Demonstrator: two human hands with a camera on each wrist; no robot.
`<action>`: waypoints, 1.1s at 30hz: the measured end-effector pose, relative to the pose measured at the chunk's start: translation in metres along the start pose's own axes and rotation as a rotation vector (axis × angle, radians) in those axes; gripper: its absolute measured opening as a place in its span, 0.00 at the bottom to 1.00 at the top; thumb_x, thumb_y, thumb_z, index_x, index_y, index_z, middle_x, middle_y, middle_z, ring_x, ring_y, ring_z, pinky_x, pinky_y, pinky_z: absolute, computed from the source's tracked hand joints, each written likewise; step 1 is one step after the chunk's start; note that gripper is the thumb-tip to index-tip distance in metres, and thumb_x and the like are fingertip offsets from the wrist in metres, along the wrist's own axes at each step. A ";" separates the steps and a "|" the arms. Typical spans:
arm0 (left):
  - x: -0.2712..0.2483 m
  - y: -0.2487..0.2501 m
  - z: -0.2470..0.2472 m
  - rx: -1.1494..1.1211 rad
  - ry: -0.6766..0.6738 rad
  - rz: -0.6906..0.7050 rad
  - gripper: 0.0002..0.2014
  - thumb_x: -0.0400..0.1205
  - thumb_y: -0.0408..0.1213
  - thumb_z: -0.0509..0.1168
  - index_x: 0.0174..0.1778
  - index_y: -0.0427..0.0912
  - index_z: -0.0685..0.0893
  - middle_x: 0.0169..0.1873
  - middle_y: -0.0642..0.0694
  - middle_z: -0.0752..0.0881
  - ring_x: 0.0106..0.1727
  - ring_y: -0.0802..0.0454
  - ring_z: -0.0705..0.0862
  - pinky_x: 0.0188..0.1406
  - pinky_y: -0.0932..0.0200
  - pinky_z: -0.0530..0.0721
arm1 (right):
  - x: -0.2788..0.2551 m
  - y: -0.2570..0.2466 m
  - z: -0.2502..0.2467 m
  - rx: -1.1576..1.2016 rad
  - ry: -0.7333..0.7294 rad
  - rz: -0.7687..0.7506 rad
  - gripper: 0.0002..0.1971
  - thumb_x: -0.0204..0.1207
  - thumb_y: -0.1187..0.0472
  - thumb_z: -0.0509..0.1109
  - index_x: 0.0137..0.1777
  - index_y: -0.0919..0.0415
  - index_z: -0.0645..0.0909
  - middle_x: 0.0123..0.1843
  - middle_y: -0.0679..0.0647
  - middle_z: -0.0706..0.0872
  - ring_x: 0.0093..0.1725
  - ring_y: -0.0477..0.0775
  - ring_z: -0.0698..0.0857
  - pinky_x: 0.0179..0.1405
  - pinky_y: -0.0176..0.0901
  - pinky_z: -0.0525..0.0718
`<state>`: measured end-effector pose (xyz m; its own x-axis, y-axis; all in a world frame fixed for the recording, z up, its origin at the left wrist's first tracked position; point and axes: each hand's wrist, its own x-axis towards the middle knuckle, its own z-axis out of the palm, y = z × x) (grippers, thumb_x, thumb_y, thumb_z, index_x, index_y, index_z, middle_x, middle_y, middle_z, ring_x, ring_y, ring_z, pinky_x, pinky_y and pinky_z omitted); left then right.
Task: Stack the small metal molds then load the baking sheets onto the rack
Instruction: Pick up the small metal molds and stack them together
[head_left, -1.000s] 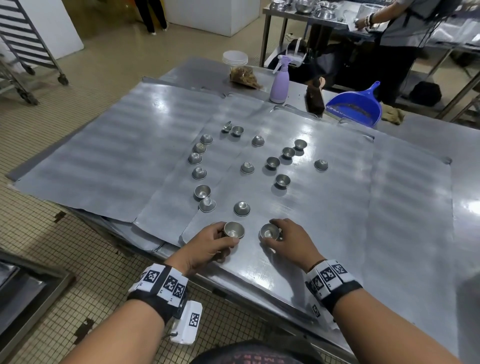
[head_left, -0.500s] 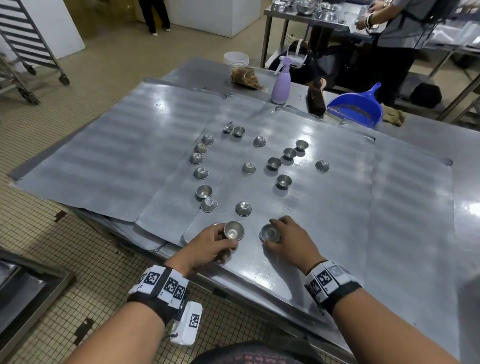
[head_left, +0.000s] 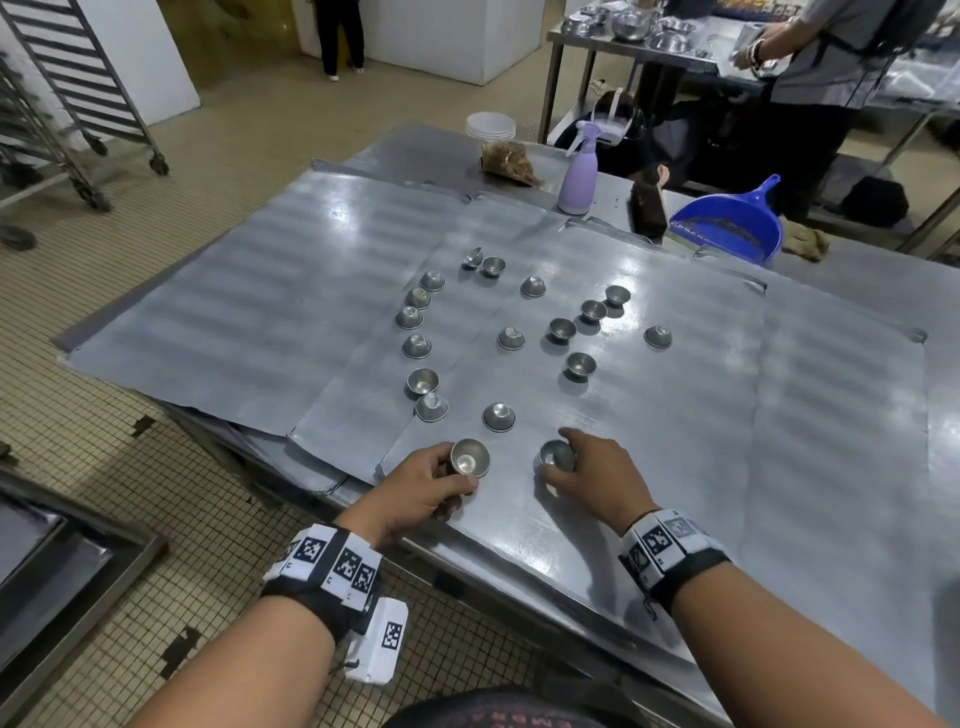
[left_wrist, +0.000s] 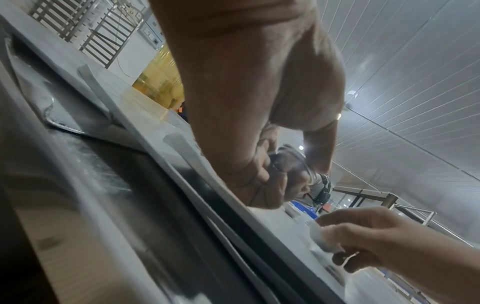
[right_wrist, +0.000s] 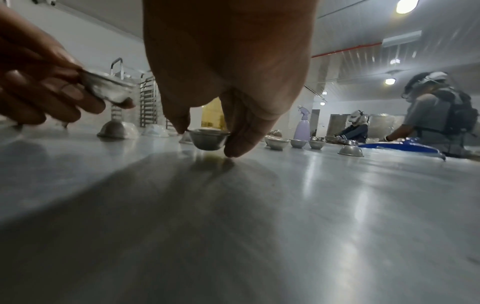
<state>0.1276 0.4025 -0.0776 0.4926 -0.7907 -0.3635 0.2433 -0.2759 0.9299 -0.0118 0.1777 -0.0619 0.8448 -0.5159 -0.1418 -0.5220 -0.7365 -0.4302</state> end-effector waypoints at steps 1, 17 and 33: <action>-0.001 0.000 -0.001 0.000 0.007 0.001 0.12 0.83 0.34 0.73 0.63 0.43 0.85 0.38 0.46 0.88 0.33 0.53 0.80 0.30 0.58 0.77 | 0.000 -0.002 -0.003 0.066 0.022 0.007 0.26 0.75 0.44 0.72 0.72 0.52 0.80 0.58 0.52 0.90 0.57 0.56 0.87 0.57 0.48 0.83; -0.023 0.007 -0.008 0.016 -0.030 0.058 0.14 0.83 0.32 0.73 0.65 0.45 0.86 0.34 0.52 0.84 0.34 0.53 0.79 0.32 0.59 0.77 | -0.008 -0.066 -0.006 0.311 -0.143 -0.373 0.26 0.76 0.42 0.73 0.74 0.46 0.78 0.59 0.45 0.89 0.39 0.46 0.88 0.53 0.48 0.87; -0.031 0.000 -0.022 -0.089 0.067 0.047 0.19 0.82 0.29 0.74 0.69 0.41 0.84 0.42 0.44 0.88 0.33 0.54 0.79 0.33 0.61 0.77 | 0.020 -0.066 0.001 0.302 0.067 -0.270 0.15 0.84 0.49 0.68 0.66 0.52 0.86 0.59 0.47 0.90 0.49 0.45 0.87 0.57 0.48 0.84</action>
<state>0.1305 0.4393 -0.0674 0.5591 -0.7628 -0.3249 0.2899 -0.1872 0.9386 0.0398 0.2163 -0.0374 0.9320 -0.3564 0.0665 -0.2158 -0.6928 -0.6881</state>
